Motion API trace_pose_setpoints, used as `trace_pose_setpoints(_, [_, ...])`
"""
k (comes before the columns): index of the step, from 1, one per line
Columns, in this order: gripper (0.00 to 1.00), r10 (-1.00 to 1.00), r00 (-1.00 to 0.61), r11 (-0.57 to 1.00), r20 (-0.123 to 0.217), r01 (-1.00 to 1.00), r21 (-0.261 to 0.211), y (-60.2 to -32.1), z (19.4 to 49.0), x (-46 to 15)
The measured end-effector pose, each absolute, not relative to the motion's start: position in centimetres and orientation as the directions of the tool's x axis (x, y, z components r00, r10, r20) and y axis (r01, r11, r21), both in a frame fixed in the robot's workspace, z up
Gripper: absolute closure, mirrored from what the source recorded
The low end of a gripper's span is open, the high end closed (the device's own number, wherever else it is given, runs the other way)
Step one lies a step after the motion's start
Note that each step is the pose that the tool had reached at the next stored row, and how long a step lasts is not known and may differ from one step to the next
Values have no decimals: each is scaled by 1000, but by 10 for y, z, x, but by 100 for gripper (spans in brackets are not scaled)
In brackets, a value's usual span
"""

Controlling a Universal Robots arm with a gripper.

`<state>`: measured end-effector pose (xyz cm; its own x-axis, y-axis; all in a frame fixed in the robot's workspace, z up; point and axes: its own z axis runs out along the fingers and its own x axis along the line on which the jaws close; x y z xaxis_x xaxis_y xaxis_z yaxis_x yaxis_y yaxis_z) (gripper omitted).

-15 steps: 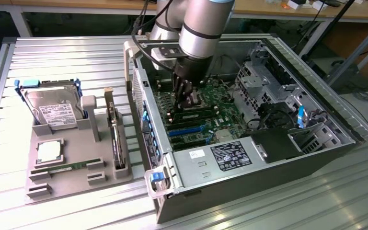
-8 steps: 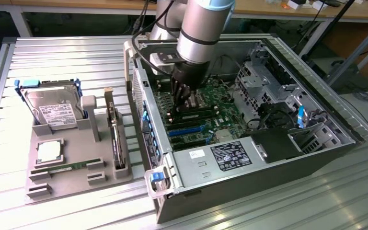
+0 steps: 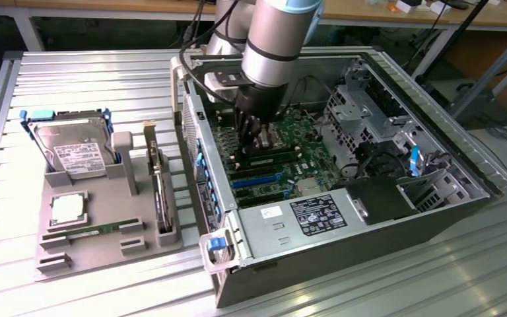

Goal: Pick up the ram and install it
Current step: 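Press down the ram until it locks into place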

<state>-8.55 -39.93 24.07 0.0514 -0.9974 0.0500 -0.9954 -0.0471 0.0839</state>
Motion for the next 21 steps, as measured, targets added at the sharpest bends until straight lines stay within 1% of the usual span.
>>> trace_pose_setpoints(4, [89,-997,52,-47,50,-995,84,-399,241,-66])
trace_pose_setpoints(12, [89,-997,52,-48,48,-995,83,-400,241,6])
trace_pose_setpoints(16, [89,-997,52,-48,48,-995,83,-400,273,27])
trace_pose_setpoints(20, [89,-998,49,-45,48,-996,83,-399,310,28])
trace_pose_setpoints(21, [89,-998,49,-45,47,-996,83,-399,311,27])
